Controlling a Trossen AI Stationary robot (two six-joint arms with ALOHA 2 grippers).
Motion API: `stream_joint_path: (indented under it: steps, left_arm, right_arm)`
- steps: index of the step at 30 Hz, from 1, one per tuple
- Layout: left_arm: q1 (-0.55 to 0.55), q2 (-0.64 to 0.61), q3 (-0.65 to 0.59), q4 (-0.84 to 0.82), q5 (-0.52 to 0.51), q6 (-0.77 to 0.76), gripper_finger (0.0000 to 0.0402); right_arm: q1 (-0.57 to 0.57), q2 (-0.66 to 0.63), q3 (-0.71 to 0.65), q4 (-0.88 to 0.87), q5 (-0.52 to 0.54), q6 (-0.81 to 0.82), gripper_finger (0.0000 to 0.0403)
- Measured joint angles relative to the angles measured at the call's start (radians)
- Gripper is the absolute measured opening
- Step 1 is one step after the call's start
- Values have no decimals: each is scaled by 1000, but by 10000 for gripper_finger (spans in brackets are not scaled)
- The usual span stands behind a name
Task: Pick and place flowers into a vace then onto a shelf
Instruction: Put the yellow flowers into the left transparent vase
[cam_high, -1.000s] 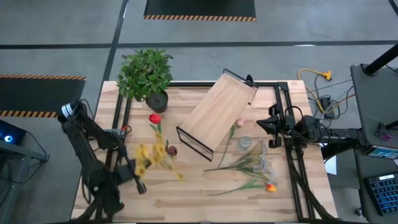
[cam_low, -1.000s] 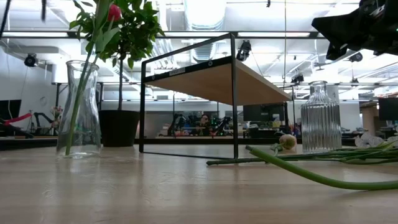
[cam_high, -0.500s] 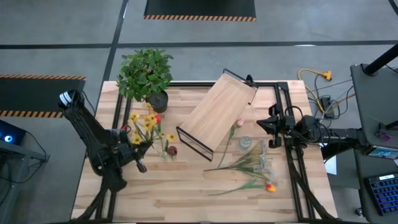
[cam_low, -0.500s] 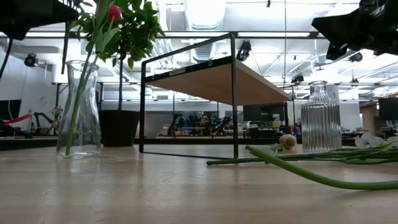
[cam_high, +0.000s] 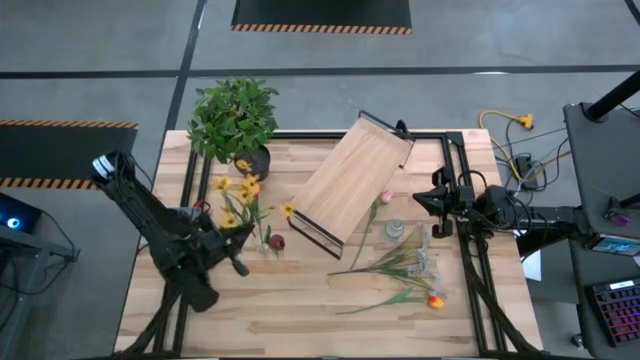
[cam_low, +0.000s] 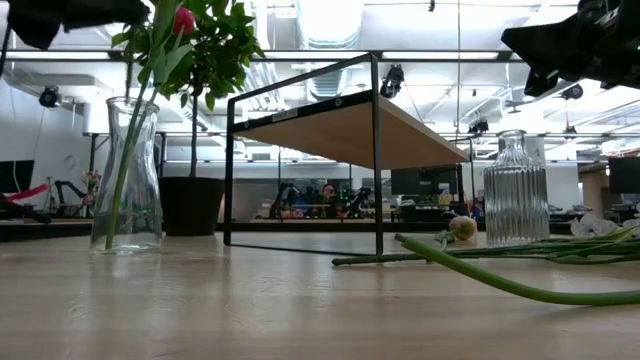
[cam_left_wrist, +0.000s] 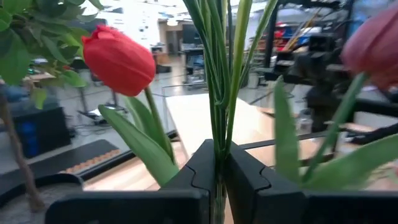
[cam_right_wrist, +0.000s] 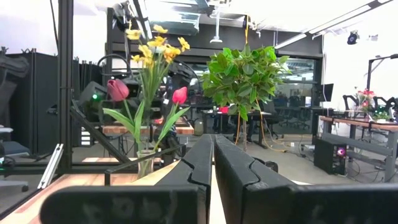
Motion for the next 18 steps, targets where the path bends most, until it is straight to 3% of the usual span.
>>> stream_joint_path:
  steps: [13, 18]
  left_arm:
    - [20, 27, -1, 9, 1, 0, 7]
    - [21, 27, -1, 8, 58, 0, 42]
  right_arm:
    - [0, 0, 0, 0, 0, 0, 9]
    - [0, 0, 0, 0, 0, 0, 9]
